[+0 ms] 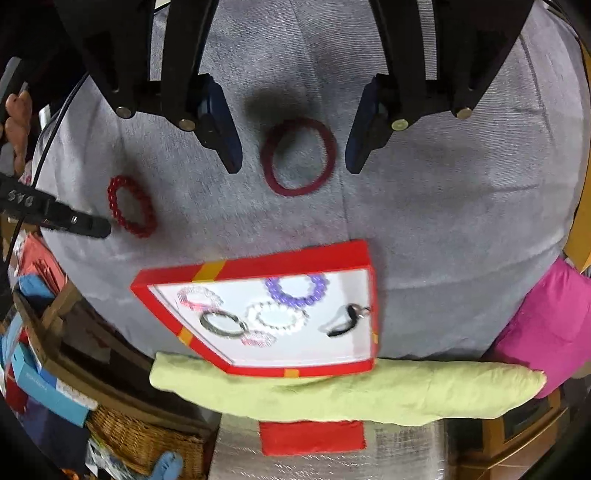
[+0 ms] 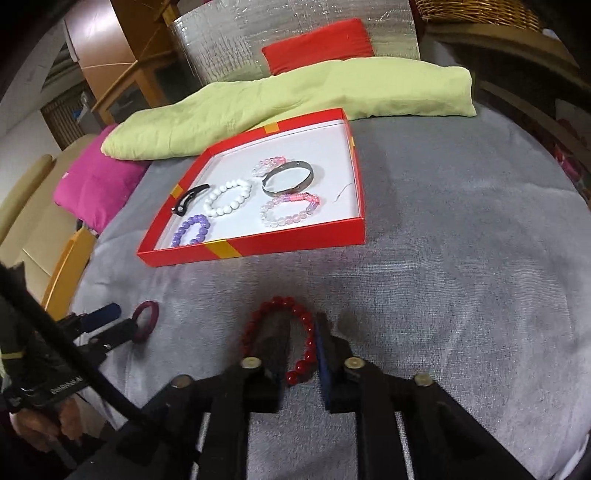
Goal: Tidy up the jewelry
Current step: 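Grasp the dark red ring with the left tool while the right tool grasps the red bead bracelet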
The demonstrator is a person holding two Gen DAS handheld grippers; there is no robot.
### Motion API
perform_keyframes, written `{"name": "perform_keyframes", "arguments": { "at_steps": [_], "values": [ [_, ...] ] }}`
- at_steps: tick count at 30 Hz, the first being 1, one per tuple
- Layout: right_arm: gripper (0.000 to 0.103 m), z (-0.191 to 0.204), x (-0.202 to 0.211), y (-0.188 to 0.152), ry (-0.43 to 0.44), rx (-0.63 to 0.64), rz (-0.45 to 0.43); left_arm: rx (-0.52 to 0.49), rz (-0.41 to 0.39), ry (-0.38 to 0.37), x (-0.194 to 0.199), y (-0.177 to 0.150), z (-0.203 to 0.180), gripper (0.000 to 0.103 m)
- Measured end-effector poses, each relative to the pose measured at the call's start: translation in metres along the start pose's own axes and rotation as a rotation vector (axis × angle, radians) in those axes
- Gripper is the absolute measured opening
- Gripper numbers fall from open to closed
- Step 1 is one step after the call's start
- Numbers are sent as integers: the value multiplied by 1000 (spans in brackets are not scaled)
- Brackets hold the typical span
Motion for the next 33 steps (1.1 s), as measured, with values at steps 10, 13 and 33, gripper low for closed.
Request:
{"name": "perform_keyframes", "arguments": {
  "at_steps": [10, 13, 33],
  "values": [
    [67, 25, -8, -21, 7, 87, 32, -11, 8, -35, -7, -2, -8, 16],
    [54, 29, -16, -31, -54, 162, 40, -27, -5, -53, -5, -1, -13, 9],
    [10, -1, -3, -12, -39, 75, -2, 4, -19, -68, -1, 3, -7, 42]
  ]
}}
Point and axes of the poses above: each gripper's, at about its wrist camera, not at the fingertips, and x roughly against the way its jaws point, z to its left, y to its top, the point moved 9 cm from there along -x, roughly the way its jaws point, and after that the axes turned 13 degrees about -y, right-handed, at the moved point
